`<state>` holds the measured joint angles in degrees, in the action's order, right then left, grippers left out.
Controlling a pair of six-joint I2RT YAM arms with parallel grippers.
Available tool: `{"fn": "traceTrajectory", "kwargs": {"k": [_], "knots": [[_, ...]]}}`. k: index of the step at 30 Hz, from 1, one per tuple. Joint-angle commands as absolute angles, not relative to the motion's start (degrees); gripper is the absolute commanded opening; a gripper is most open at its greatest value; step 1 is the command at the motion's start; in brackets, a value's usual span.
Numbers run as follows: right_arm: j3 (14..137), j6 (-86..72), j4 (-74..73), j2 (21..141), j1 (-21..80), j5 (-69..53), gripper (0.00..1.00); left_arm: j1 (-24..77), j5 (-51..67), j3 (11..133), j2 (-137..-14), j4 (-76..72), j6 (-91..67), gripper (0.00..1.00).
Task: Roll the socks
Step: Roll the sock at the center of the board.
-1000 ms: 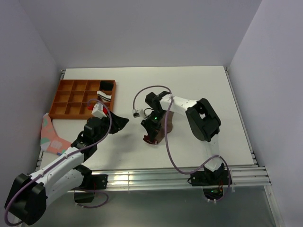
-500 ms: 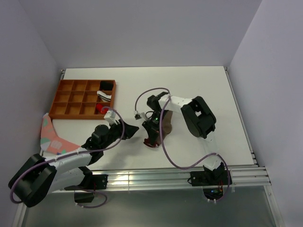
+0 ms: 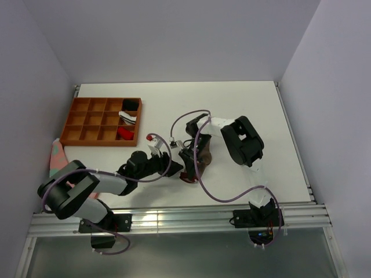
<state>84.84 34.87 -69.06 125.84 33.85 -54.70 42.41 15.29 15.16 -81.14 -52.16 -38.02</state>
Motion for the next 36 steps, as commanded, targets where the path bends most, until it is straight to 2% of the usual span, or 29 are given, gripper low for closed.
{"fn": "traceTrajectory", "kwargs": {"k": [1,12,24,36], "knots": [[84.47,37.0,-71.19,125.68,33.49,-56.69,0.13,43.5,21.79,18.98,-85.59,-58.09,-34.89,0.49],[84.37,37.44,-71.45,125.42,32.96,-56.86,0.13,44.03,26.8,20.21,-90.87,-58.8,-33.75,0.5],[84.81,37.79,-72.16,125.07,32.61,-56.78,0.12,45.26,26.72,20.22,-93.34,-58.1,-33.22,0.5],[84.03,36.21,-70.14,124.37,32.17,-55.9,0.12,45.79,26.19,20.04,-93.78,-56.95,-33.13,0.43]]}}
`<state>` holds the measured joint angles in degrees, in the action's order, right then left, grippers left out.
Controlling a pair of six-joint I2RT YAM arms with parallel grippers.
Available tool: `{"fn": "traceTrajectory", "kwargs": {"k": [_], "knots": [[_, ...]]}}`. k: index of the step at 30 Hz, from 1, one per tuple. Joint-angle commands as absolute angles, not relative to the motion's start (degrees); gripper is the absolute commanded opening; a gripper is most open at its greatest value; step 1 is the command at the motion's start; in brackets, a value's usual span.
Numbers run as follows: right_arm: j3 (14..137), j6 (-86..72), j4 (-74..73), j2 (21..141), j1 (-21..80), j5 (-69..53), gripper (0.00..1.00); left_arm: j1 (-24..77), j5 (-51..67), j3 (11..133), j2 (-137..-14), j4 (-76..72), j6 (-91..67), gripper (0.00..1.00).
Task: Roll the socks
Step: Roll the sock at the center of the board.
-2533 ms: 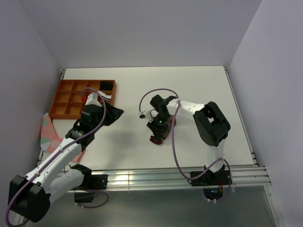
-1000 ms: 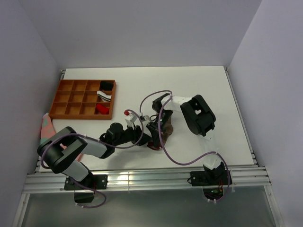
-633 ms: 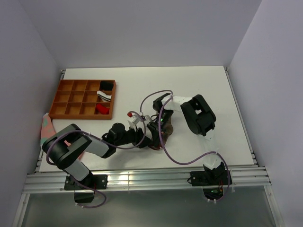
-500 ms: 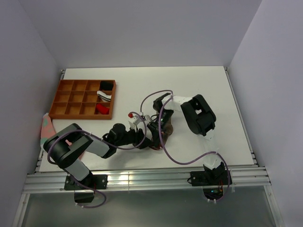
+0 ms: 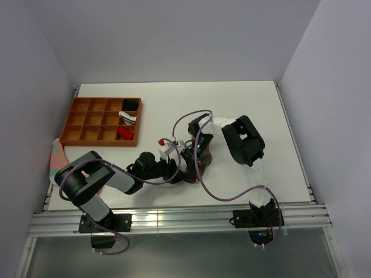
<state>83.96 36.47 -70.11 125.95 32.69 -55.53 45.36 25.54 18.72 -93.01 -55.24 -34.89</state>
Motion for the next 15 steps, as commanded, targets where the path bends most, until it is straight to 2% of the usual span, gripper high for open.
{"fn": "traceTrajectory", "kwargs": {"k": [1,6,11,15], "knots": [[83.94,36.04,-70.05,124.19,32.17,-55.81,0.12,45.88,26.19,20.21,-93.87,-56.87,-33.13,0.43],[83.5,35.33,-69.08,124.01,32.08,-55.28,0.12,46.14,25.84,20.74,-94.04,-55.72,-32.87,0.39],[82.36,33.58,-66.72,123.14,32.08,-53.62,0.12,46.14,25.31,21.71,-93.69,-53.97,-32.96,0.3],[80.42,30.68,-62.85,120.15,32.08,-50.37,0.21,46.32,24.79,23.46,-93.78,-51.42,-33.05,0.15]]}}
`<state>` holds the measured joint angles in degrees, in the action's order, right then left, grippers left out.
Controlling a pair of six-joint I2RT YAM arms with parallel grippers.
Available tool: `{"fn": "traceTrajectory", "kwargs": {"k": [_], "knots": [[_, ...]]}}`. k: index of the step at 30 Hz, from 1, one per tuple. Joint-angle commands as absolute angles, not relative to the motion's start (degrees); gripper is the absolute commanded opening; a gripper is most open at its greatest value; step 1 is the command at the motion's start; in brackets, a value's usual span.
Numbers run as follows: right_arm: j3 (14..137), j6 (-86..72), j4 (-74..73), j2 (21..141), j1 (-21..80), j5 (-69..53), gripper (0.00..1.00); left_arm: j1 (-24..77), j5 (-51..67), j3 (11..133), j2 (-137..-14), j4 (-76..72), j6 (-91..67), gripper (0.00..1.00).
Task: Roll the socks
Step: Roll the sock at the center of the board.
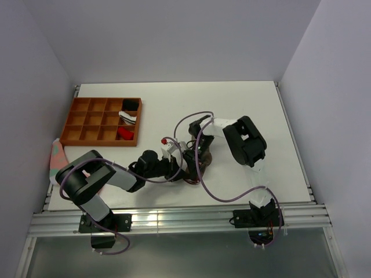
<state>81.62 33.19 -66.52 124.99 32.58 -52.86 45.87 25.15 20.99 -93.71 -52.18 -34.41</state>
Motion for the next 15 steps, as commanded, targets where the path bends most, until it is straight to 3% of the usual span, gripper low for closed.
{"fn": "traceTrajectory", "kwargs": {"k": [1,5,15], "knots": [[79.98,29.72,-62.15,119.54,32.08,-48.88,0.24,46.41,24.61,23.81,-93.78,-50.63,-32.96,0.12],[78.14,26.9,-58.2,115.41,32.08,-45.71,0.33,47.11,24.08,25.05,-94.13,-48.17,-33.05,0.0],[74.54,23.12,-51.86,107.95,32.08,-38.24,0.41,47.81,20.57,27.94,-96.33,-42.02,-34.63,0.0]]}}
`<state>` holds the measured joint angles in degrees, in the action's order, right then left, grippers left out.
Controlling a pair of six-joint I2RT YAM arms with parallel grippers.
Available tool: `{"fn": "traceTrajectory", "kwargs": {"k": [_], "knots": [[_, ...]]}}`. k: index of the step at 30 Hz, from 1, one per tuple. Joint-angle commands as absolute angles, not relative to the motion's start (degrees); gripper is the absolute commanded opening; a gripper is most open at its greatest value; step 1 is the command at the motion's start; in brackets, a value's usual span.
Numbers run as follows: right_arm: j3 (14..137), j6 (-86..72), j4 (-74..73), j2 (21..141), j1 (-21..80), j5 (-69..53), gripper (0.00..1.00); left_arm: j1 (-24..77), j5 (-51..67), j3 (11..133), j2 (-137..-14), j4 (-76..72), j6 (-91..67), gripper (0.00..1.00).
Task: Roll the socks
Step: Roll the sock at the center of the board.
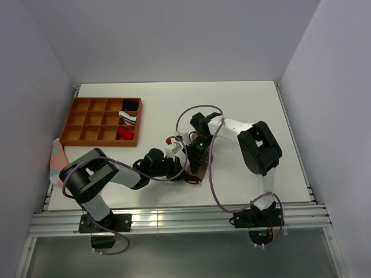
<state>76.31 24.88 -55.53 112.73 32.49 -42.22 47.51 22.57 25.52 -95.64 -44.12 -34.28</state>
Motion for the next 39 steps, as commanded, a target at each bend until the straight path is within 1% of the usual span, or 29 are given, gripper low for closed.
{"fn": "traceTrajectory", "kwargs": {"k": [1,3,5,11,16,23,25,28,33,39], "knots": [[73.92,23.2,-51.51,107.06,31.99,-37.97,0.42,47.9,20.39,28.21,-96.42,-41.32,-34.72,0.0],[71.81,22.94,-49.75,104.52,32.08,-36.57,0.46,47.9,19.34,29.52,-96.77,-38.77,-35.33,0.0],[70.06,23.03,-48.7,102.75,32.17,-35.78,0.48,47.9,18.99,30.67,-97.2,-36.75,-36.12,0.0],[66.1,22.33,-46.23,100.2,34.1,-33.84,0.51,47.99,17.76,33.75,-98.43,-32.08,-38.05,0.01],[65.39,20.66,-44.48,101.42,36.03,-31.47,0.53,48.25,17.23,34.1,-98.61,-31.56,-38.67,0.0],[66.18,22.84,-48.06,101.78,36.65,-34.97,0.58,48.34,16.79,35.16,-99.75,-30.23,-38.76,0.0],[66.44,25.12,-50.0,101.78,36.56,-38.57,0.58,48.34,16.44,35.07,-99.76,-30.41,-39.02,0.0],[65.4,23.66,-49.58,100.73,36.56,-39.11,0.58,48.34,16.35,34.89,-99.58,-30.94,-39.29,0.0],[65.3,17.95,-46.85,99.76,33.59,-39.03,0.59,48.34,15.47,33.66,-99.05,-32.08,-39.99,0.0],[64.25,13.46,-42.54,97.91,28.57,-30.33,0.59,48.34,14.85,33.92,-98.61,-30.85,-39.73,0.0]]}}
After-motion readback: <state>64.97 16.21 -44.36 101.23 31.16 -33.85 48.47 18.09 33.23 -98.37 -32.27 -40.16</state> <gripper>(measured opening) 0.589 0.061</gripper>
